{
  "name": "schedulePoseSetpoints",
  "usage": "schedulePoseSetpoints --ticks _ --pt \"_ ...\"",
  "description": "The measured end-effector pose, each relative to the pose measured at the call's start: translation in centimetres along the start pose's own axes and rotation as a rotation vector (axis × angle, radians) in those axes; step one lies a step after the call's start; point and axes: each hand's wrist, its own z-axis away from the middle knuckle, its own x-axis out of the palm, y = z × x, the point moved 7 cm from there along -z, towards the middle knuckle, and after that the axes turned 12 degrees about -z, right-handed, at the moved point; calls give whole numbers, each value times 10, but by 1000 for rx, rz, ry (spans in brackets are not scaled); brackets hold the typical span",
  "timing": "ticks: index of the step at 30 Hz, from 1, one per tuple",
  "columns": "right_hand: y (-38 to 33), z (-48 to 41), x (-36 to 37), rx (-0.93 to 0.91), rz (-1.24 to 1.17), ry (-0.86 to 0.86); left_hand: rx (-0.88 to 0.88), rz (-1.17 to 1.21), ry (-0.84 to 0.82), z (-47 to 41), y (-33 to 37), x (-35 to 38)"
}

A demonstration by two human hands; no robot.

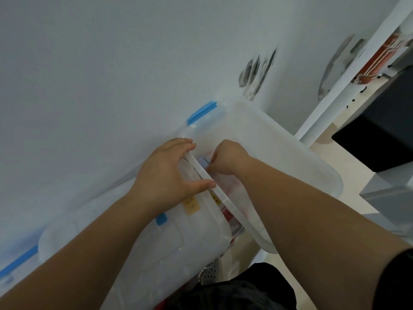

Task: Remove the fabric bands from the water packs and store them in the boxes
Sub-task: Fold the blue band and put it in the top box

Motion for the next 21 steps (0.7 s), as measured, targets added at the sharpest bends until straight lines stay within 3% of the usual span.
schedulePoseSetpoints --ticks 3,9,13,19,21 --pt "2 0 -1 7 -9 -9 -14 -35 -26 -2 4 1" --pt "13 12 -15 106 -290 -30 -6 -95 -43 -4 11 -3" --pt "12 35 -48 54 -397 157 11 -114 -54 -3 17 -5" --pt "-28 127 -75 -200 -243 480 40 -92 -38 13 15 -17" --pt "-43 162 -62 -280 -227 512 28 -79 0 26 7 -24"
